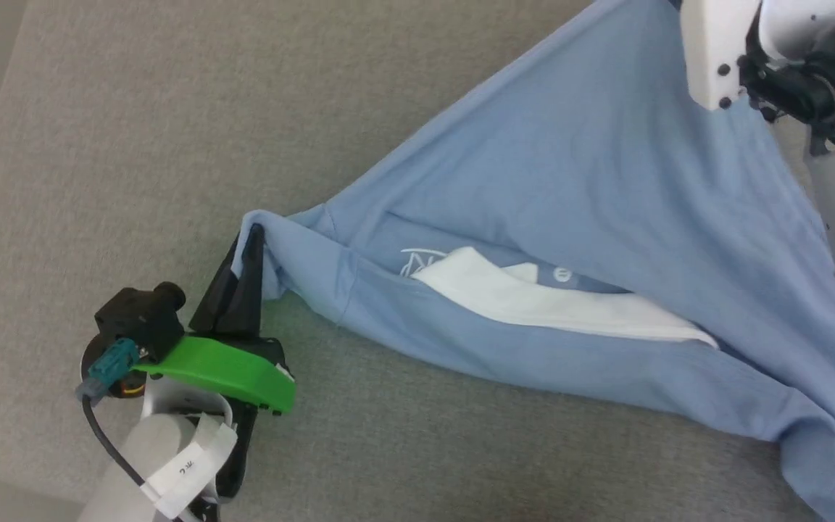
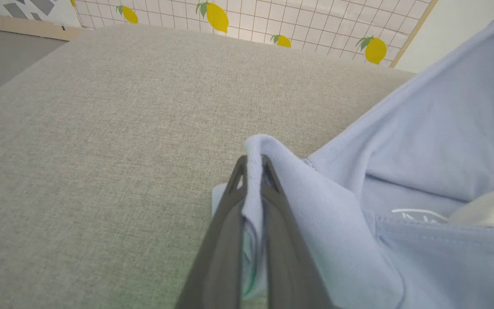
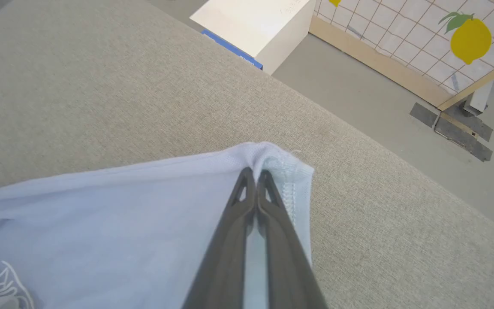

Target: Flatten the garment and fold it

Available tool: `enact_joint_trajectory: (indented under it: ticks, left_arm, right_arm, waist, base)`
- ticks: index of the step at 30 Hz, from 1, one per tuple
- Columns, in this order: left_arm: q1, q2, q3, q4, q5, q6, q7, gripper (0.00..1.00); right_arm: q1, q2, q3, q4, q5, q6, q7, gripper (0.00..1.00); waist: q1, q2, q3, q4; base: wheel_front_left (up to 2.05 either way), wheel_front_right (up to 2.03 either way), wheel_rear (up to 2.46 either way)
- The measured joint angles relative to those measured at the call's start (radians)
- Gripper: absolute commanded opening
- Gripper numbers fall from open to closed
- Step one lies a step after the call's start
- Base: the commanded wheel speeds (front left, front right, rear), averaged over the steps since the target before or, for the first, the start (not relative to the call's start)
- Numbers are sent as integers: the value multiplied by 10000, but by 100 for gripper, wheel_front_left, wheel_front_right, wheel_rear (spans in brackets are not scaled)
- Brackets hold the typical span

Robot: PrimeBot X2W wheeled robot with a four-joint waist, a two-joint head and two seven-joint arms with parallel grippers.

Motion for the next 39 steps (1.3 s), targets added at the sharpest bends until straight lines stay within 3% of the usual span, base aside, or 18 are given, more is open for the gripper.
enact_joint_trajectory:
  ticks: [5,6,12,19,25,32,39]
  left_arm:
    - [259,199,107,-201,-6,178,167,0]
    - [522,293,232,-349,-38,297,247,0]
    - [956,431,332,-608,-92,539,422,0]
    - [1133,430,293,-690,-180,623,508,0]
    - [1272,341,232,-625,-270,625,495,0]
    - [1227,372,297,-560,-376,568,451,0]
    - [-427,1151,458,-775,-491,-184,957,0]
  right_arm:
    - [1177,-336,-468,-940,612,0,-773,0]
    - [2227,-520,-788,-1684,1039,0,-1197,0]
    - [4985,-591,-1699,-3089,1747,-2,-1810,0]
    - [8011,-44,-2932,-3996,2038,-2,-2040,0]
    - [9722,600,-3490,-4351,2127,-2,-1979,0]
    - [9833,821,-3707,-4821,2205,-2,-2042,0]
    - [7736,-121,-3762,-5193,2458,-2,-1703,0]
  waist:
    - [-2,0,-672,-575]
    - [-2,0,-1047,-977]
    - [-2,0,-1779,-1768]
    - [-2,0,-2457,-2378]
    - [-3,0,-2775,-2590]
    - [-2,0,-2826,-2660]
    - [-2,0,-3082,-2659]
  base:
    - [0,0,0]
    - [0,0,0]
    - [0,0,0]
    - [0,0,0]
    - [0,0,0]
    - [0,0,0]
    - [0,0,0]
